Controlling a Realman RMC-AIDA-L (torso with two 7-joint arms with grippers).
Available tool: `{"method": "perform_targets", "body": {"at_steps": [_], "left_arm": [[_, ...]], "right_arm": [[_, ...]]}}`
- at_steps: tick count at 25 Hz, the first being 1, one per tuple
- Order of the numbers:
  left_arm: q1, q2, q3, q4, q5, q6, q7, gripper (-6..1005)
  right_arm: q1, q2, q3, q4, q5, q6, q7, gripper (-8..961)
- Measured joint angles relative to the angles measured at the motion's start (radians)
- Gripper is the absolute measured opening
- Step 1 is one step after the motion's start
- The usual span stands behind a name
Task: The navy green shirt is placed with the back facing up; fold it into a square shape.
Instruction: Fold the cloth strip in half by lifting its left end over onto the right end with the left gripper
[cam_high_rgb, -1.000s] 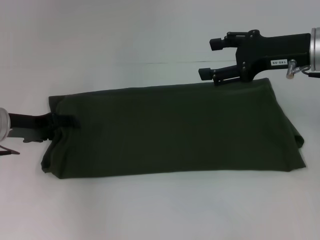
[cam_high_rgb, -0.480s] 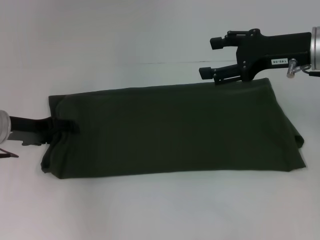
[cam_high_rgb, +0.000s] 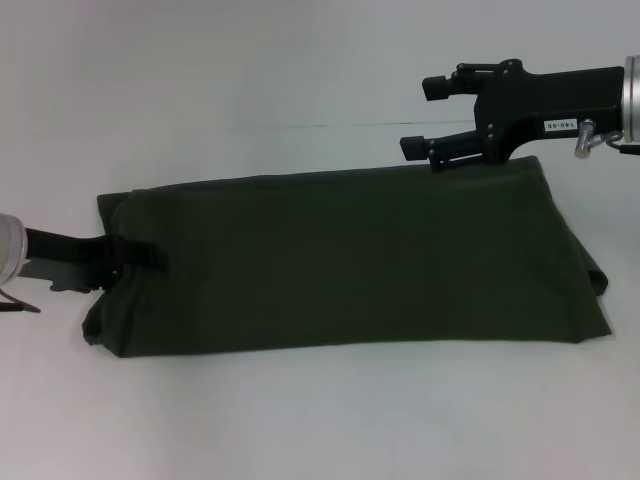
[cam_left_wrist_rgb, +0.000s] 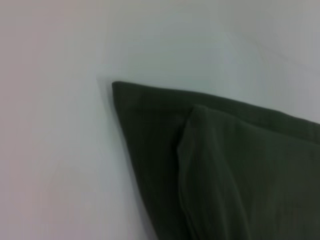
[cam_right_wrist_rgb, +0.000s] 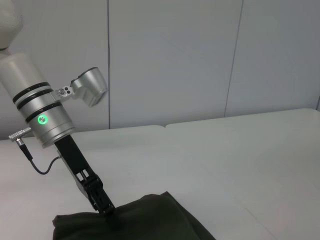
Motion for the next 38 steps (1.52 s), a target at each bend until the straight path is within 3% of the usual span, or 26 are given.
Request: {"method": "perform_targets", "body": {"at_steps": [32,38], "left_arm": [[-0.058,0.019,0.022,-0.043,0.043,0.019,-0.002,860],[-0.074,0.019,0.041,-0.059,0.065,0.008,-0.009,700]], "right_arm": [[-0.005,0.008,-0.008,-0.003,-0.003,0.006,0.0,917],[-0.004,0.015,-0.014,-0.015,-0.003,0.012,0.0,917]]}}
